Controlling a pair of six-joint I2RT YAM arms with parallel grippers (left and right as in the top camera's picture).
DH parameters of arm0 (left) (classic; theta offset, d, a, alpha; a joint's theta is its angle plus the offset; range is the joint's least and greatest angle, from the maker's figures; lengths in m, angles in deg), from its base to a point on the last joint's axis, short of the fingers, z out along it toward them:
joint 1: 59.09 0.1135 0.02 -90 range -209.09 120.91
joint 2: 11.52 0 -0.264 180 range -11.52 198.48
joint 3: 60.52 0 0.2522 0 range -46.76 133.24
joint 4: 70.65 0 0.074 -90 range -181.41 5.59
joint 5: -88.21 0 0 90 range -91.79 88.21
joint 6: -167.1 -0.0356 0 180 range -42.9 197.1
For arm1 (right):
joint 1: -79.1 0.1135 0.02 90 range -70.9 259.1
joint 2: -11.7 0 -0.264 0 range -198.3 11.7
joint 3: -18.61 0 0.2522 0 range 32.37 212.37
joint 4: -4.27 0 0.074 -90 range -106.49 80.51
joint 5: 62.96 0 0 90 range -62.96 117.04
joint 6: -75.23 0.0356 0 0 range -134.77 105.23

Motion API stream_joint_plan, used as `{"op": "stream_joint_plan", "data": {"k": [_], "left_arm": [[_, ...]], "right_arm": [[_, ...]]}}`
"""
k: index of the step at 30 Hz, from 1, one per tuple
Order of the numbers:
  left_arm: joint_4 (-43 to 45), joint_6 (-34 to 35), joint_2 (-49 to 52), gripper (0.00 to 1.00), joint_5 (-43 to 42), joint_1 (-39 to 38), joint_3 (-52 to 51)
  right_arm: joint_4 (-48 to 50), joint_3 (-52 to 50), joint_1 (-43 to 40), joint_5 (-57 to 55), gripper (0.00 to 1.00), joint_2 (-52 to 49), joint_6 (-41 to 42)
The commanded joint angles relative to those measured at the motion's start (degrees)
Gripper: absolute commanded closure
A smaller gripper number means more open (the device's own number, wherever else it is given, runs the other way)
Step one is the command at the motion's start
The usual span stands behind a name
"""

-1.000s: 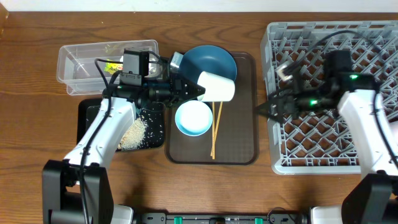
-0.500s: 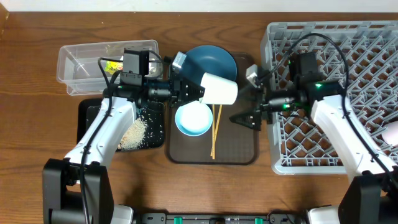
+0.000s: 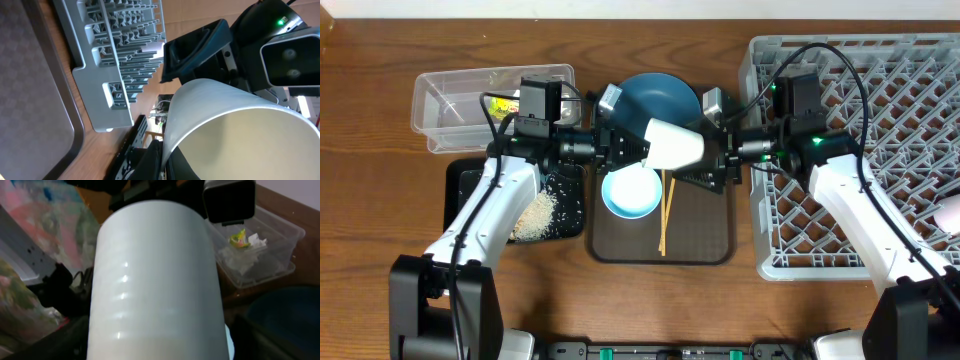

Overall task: Sort waste into correct bins and load items into the dishwasher rack
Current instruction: 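Move the white cup toward the right gripper and grasp it with right, then carry the white cup right and place it in the dish rack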

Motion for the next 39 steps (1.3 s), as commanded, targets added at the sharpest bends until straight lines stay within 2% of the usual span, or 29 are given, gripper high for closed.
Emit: {"op": "stream_joint_plan", "data": {"k": [1, 4, 14, 18, 19, 20, 23, 27, 28, 31, 34, 37, 39], "left_arm": [[0.11, 0.26, 0.20, 0.94, -1.25, -0.13, 0.48], [0.11, 0.26, 0.20, 0.94, -1.25, -0.13, 0.48], [0.11, 0.26, 0.20, 0.94, -1.05, -0.13, 0.48], [0.11, -0.13, 0.20, 0.87, 0.17, -0.13, 0.48], [0.07, -1.07, 0.20, 0.83, 1.68, -0.13, 0.48], [0.02, -2.25, 0.20, 0.68, 3.63, -0.13, 0.48], [-2.54, -4.98, 0.20, 0.55, 11.89, -0.13, 0.48], [-10.19, -8.13, 0.17, 0.53, 27.56, -0.11, 0.48], [-11.58, -8.96, 0.15, 0.53, 29.79, -0.07, 0.48], [-14.27, -11.80, -0.52, 0.53, 32.48, 0.68, 0.50], [-15.43, -13.77, -2.16, 0.53, 32.81, 2.14, 0.50], [-17.25, -14.03, -4.74, 0.53, 36.85, 3.76, 0.50], [-18.58, -15.47, -6.56, 0.53, 39.41, 4.39, 0.50]], "right_arm": [[1.25, -0.11, 0.37, 2.34, 0.22, 0.09, 2.43], [1.77, -0.11, 0.37, 2.62, 0.30, 0.09, 2.40], [2.99, -0.11, 0.37, 4.63, 0.47, 0.09, 2.40], [2.73, -0.11, 0.37, 4.61, 0.51, 0.09, 2.43], [2.58, -0.11, 0.37, 4.59, 0.52, 0.09, 2.43], [2.49, -0.11, 0.37, 4.59, 0.51, 0.09, 2.47], [1.70, -0.11, 0.37, 2.78, 0.51, 0.09, 4.50], [-2.54, -0.11, 0.37, -7.82, 0.56, 0.09, 8.07], [-4.07, -0.11, 0.28, -11.67, 0.59, 0.11, 9.01], [-8.00, -0.02, -0.48, -20.20, 0.67, 0.28, 11.39], [-12.39, 0.79, -2.51, -25.05, 0.73, 1.53, 11.45], [-15.96, 2.16, -5.66, -28.48, 0.82, 3.69, 11.45], [-18.10, 3.32, -8.24, -30.38, 0.83, 5.51, 11.45]]}}
